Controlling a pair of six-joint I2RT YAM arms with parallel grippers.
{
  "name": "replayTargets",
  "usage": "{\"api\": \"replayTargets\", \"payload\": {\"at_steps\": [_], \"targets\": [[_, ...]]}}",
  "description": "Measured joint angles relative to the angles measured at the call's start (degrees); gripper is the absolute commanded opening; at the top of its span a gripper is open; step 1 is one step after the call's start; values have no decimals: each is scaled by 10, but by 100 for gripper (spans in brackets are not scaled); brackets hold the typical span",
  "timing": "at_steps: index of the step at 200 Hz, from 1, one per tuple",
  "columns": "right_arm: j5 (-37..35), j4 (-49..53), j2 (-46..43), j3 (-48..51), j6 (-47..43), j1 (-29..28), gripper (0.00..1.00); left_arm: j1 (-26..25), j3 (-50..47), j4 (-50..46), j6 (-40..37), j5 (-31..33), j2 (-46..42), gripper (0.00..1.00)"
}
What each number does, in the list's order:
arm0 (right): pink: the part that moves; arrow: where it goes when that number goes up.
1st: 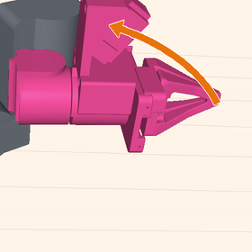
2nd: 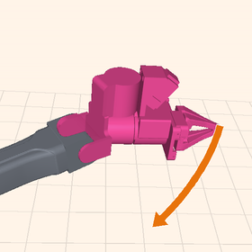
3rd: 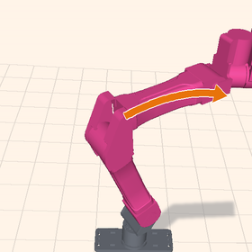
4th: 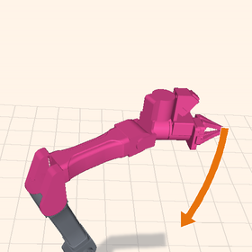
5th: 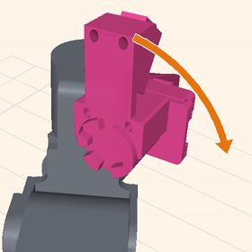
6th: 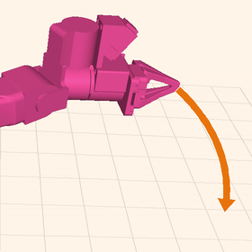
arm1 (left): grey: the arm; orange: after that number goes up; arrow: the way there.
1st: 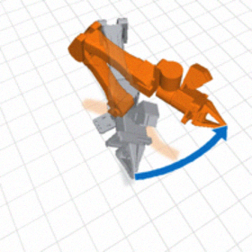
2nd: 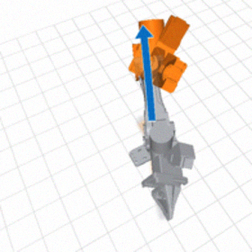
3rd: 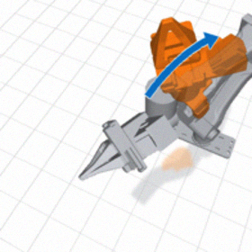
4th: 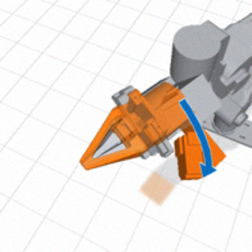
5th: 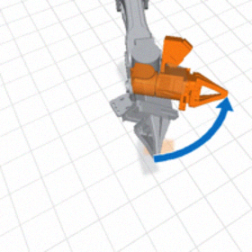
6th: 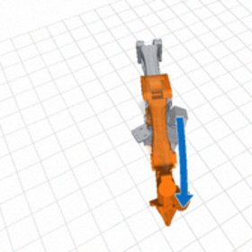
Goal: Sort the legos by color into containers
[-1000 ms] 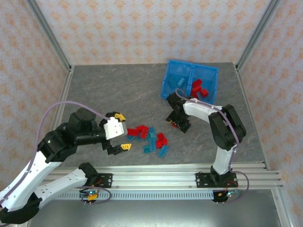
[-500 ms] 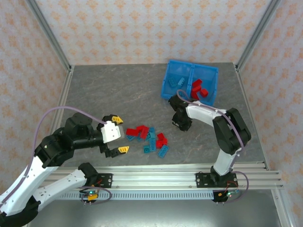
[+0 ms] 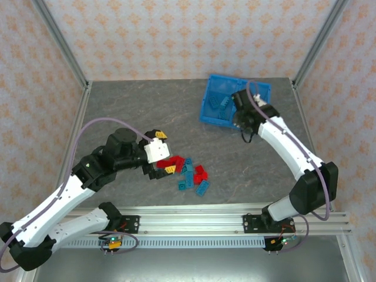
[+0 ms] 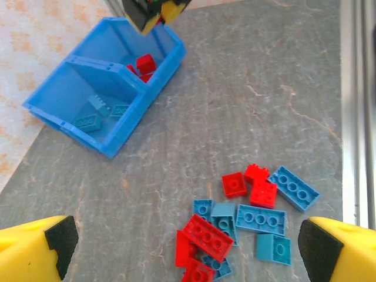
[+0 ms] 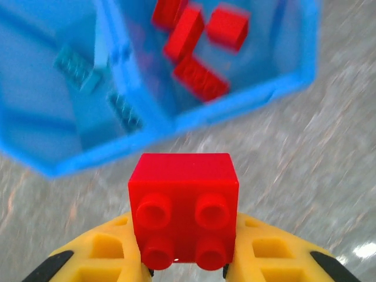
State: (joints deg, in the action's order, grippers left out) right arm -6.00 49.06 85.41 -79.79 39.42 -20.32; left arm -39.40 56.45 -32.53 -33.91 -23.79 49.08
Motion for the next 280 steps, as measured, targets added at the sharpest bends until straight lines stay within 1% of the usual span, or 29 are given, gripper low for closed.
{"api": "replayTargets", "payload": {"at_steps": [15,29,52,67,75,97,123,139,151,163,183,195,216,231,250,265,280], "targets": [[6,0,39,-43,-28,52,28,0,4,7,11,15,4,100],[21,2,98,-91,-48,95,28,0,11,10,27,30,7,100],[53,1,202,-164,-64,134,29,1,42,9,68,56,24,100],[69,3,259,-199,-68,141,30,1,69,8,96,77,40,100],[77,3,283,-213,-67,141,32,2,83,6,111,89,49,100],[94,7,326,-228,-65,139,36,2,114,-14,134,122,64,100],[101,33,357,-263,-66,141,48,2,114,-28,135,151,60,100],[101,43,362,-287,-73,143,57,2,108,-29,135,158,51,100],[101,51,361,-302,-77,144,59,2,104,-30,135,159,44,100],[101,53,358,-309,-82,144,57,2,104,-31,135,159,39,100],[105,62,345,-308,-85,144,56,2,99,-32,132,157,32,100],[108,60,322,-289,-85,142,56,2,95,-37,128,155,29,100],[108,62,243,-217,-81,130,57,2,84,-47,119,150,19,100],[112,54,158,-143,-68,102,58,2,73,-58,108,144,7,100],[124,41,32,-31,-37,26,58,2,56,-76,89,128,-16,100],[140,27,-65,61,7,-70,59,2,44,-88,75,116,-33,100],[153,17,-129,144,60,-165,62,2,32,-94,62,102,-46,100]]}}
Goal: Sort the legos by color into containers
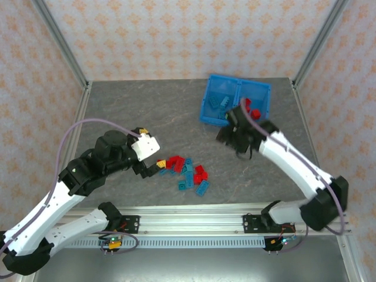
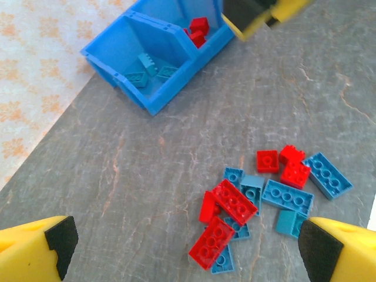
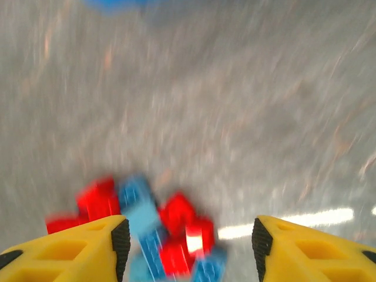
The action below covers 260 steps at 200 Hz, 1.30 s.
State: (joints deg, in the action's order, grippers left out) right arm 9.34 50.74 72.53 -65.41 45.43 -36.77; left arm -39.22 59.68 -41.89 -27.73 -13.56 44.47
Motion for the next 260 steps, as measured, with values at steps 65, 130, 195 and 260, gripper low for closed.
{"api": "replayTargets", "payload": {"at_steps": [65,130,195,260], "targets": [[29,-71,3,140,175,-249,81,0,-31,-20,-98,-131,-9,100],[48,-124,142,128,175,-253,80,0,-32,-42,-134,-150,-6,100],[33,-109,214,108,182,-253,59,0,-49,-43,-133,-150,-35,100],[-10,-68,208,116,222,-253,34,0,-59,-48,-133,-150,-36,100]]}}
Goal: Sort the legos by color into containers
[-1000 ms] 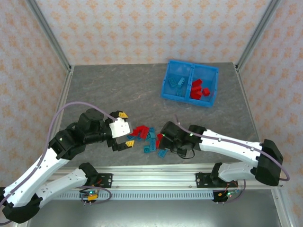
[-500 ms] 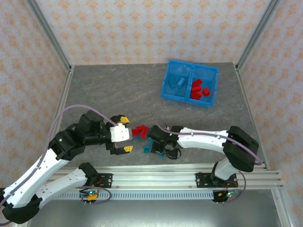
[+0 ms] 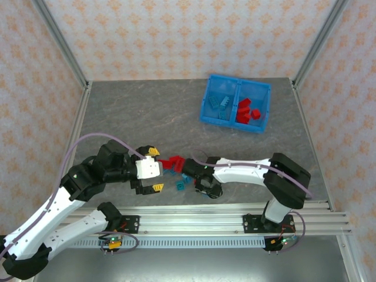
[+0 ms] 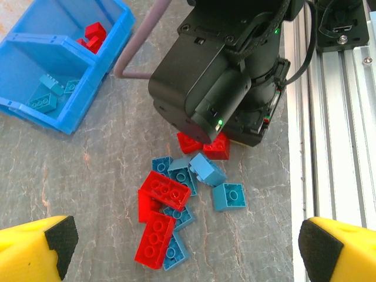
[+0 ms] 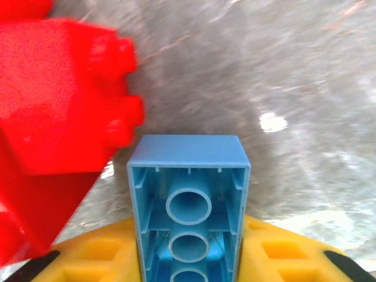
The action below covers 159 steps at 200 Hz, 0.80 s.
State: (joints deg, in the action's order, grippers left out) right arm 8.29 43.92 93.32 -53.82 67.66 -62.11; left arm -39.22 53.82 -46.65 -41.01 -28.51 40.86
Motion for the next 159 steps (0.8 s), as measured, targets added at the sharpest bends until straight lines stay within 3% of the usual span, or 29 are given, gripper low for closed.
{"api": "replayTargets", "payload": {"at_steps": [58,101,126,159], "targets": [[-96,110,-114,-37,-3,17,30,0,0,5,6,-1,0,100],[-153,134,-128,-168,-109,139,30,0,0,51,54,9,1,100],[-156,123,-92,-248,-186,236,30,0,2,89,126,59,19,100],[-139,101,47,-389,-270,322,30,0,47,99,238,144,95,100]]}}
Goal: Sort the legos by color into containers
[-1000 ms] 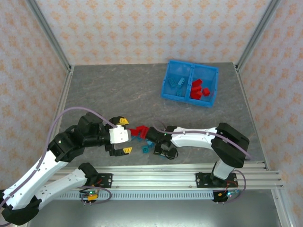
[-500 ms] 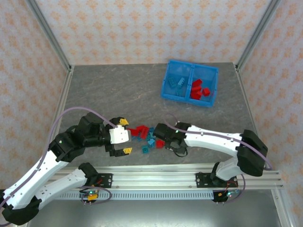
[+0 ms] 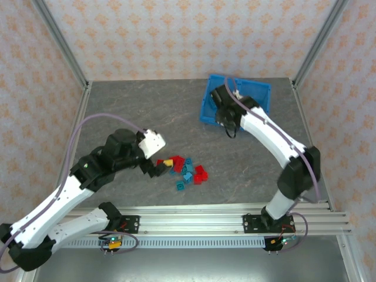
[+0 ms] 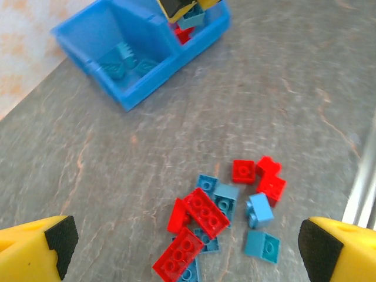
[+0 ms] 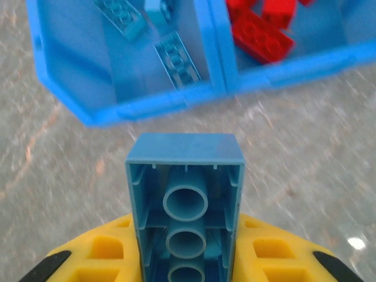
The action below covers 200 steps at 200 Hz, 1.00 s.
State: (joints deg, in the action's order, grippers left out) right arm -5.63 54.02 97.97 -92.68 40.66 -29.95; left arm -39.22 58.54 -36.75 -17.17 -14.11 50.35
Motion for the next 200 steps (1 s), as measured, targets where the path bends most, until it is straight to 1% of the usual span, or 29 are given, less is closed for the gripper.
{"api": "replayTargets", "payload": {"at_steps": [30,56,74,87,105,124,149,165,181,200], "targets": [[36,-8,151,-138,-46,47,30,1,87,-26,94,76,85,100],[65,6,280,-281,-67,74,31,4,126,-52,139,123,108,100],[85,24,354,-371,-78,87,36,4,130,-69,156,146,109,100],[96,39,396,-427,-85,95,41,4,130,-79,163,157,109,100],[111,56,430,-472,-90,102,48,4,130,-91,174,162,109,100],[125,69,433,-484,-91,107,54,4,130,-98,188,163,110,100],[134,78,425,-489,-95,108,55,7,130,-102,213,158,116,100],[141,88,405,-482,-99,108,55,11,130,-103,233,142,137,94],[150,88,350,-437,-102,106,57,11,131,-109,252,125,172,86],[166,75,232,-329,-108,102,60,11,131,-122,277,101,225,81]]}}
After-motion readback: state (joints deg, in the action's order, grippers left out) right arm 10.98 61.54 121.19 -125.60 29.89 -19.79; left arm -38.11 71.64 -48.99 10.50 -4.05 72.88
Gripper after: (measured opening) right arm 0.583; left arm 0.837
